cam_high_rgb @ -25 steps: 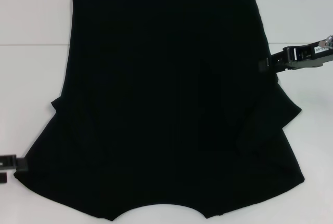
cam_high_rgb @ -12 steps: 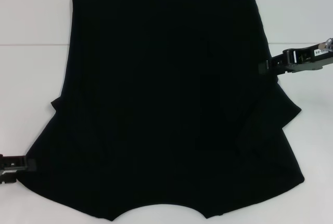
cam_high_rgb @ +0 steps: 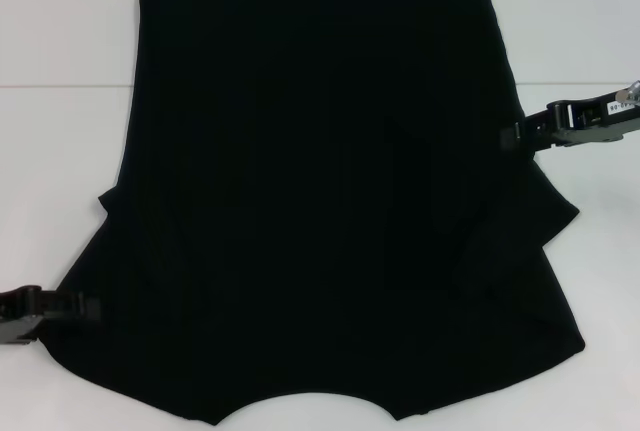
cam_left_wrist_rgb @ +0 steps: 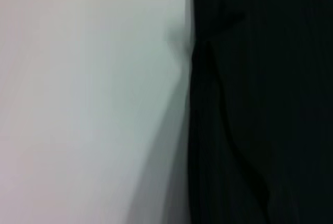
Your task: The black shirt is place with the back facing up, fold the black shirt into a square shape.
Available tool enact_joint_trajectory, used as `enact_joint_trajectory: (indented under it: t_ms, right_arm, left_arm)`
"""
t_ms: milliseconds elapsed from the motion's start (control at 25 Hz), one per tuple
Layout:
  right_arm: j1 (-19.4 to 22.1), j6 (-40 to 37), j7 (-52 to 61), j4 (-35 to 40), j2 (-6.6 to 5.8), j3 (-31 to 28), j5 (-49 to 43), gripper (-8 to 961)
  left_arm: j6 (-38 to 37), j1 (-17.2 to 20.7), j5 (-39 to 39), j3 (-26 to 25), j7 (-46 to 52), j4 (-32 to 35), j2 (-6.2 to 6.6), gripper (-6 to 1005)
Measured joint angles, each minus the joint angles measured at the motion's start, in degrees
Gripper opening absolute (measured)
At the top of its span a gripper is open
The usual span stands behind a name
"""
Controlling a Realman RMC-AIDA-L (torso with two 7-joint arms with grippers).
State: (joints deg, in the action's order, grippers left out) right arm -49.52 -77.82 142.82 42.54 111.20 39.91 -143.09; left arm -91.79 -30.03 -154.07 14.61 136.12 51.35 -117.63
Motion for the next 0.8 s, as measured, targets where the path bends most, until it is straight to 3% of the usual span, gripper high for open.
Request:
enact_joint_trajectory:
  t_ms: [280, 720, 800]
  right_arm:
    - [0.7, -0.2, 0.0, -0.1, -0.11, -0.1, 0.0, 501]
    - [2.7, -4.2, 0.0, 0.4, -1.29, -1.3, -0.1, 493]
    - [3.4, -5.9, -0.2, 0.5, -1.69, -1.1, -0.8, 492]
  left_arm:
    - [0.6, 0.4, 0.7, -0.9, 0.8, 0.5, 0.13, 622]
    - [-3.0, -0.1, 2.0, -0.6, -1.6, 0.2, 0.87, 160]
    - [-4.1, -0.2, 2.9, -0.6, -2.5, -0.1, 1.09, 127]
